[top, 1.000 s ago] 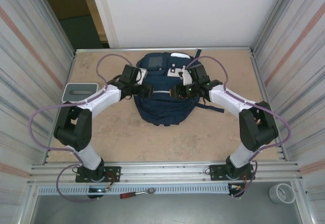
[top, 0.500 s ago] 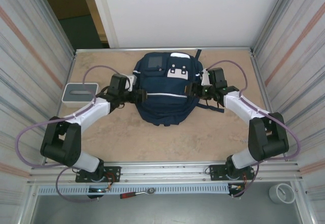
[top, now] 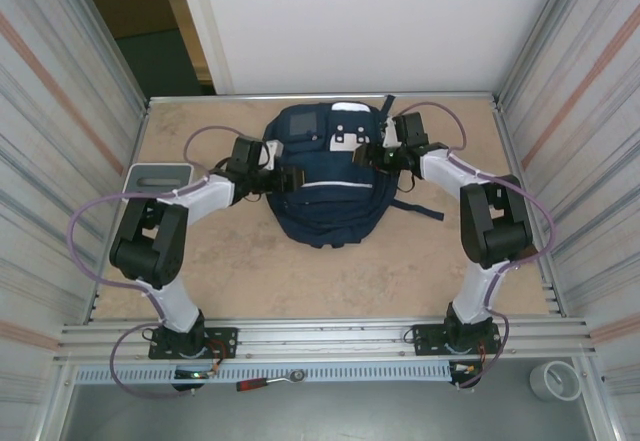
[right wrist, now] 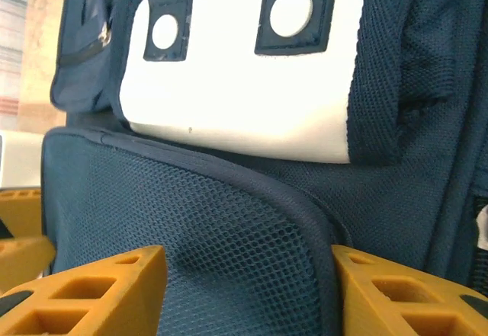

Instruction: Pack the student bag

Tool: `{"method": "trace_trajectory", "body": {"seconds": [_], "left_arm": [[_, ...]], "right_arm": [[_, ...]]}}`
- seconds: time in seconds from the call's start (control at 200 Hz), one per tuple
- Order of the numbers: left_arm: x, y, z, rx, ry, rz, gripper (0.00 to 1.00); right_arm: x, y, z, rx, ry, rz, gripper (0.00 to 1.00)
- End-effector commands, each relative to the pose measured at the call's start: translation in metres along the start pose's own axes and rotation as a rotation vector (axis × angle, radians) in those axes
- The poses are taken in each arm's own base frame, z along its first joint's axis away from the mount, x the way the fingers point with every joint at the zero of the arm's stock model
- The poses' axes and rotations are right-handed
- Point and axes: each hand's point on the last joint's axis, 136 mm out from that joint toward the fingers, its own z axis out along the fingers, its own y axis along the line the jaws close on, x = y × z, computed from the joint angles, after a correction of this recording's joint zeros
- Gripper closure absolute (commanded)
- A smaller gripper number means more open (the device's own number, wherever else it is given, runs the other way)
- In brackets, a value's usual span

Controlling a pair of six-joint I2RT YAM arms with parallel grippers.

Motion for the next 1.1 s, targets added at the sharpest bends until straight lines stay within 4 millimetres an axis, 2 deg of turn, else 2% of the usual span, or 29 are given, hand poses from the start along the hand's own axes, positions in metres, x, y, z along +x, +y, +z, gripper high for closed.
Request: {"method": "trace_trajectory", "body": {"seconds": [0.0, 0.225, 0.321, 0.401, 0.471, 0.566, 0.646, 0.726, 0.847, 0.952, 1.092], "left_arm": [[0.037, -0.060, -0.003, 0.180, 0.072, 0.027, 0.25], [0.076, -0.131, 0.000, 0.266, 0.137, 0.156, 0.26], [0.083, -0.149, -0.005, 0.272, 0.152, 0.216, 0.25], [0.084, -0.149, -0.016, 0.248, 0.141, 0.255, 0.24], [0.083, -0.143, -0.029, 0.211, 0.117, 0.287, 0.23], [0.074, -0.124, -0.051, 0.107, 0.039, 0.327, 0.21], [0.061, -0.102, -0.068, 0.046, -0.037, 0.292, 0.19], [0.046, -0.081, -0.078, 0.018, -0.087, 0.195, 0.19], [0.033, -0.060, -0.072, -0.048, -0.075, 0.142, 0.20], [0.026, -0.076, -0.061, 0.004, -0.046, 0.158, 0.27], [0.030, -0.095, -0.038, 0.041, 0.013, 0.195, 0.37]], "right_arm": [[-0.007, 0.013, 0.009, -0.057, 0.036, -0.031, 0.48], [-0.025, 0.026, 0.038, -0.110, 0.095, -0.055, 0.50], [-0.034, 0.030, 0.043, -0.096, 0.112, -0.082, 0.49], [-0.049, 0.030, 0.037, -0.048, 0.093, -0.117, 0.46], [-0.063, 0.027, 0.021, 0.020, 0.049, -0.146, 0.45], [-0.077, 0.022, -0.008, 0.100, -0.009, -0.181, 0.44], [-0.076, 0.023, -0.034, 0.161, -0.049, -0.210, 0.44], [-0.064, 0.030, -0.057, 0.175, -0.100, -0.233, 0.43], [-0.030, 0.038, -0.081, 0.196, -0.144, -0.259, 0.41], [0.011, 0.042, -0.095, 0.194, -0.161, -0.267, 0.41], [0.064, 0.035, -0.107, 0.191, -0.133, -0.260, 0.41]]}}
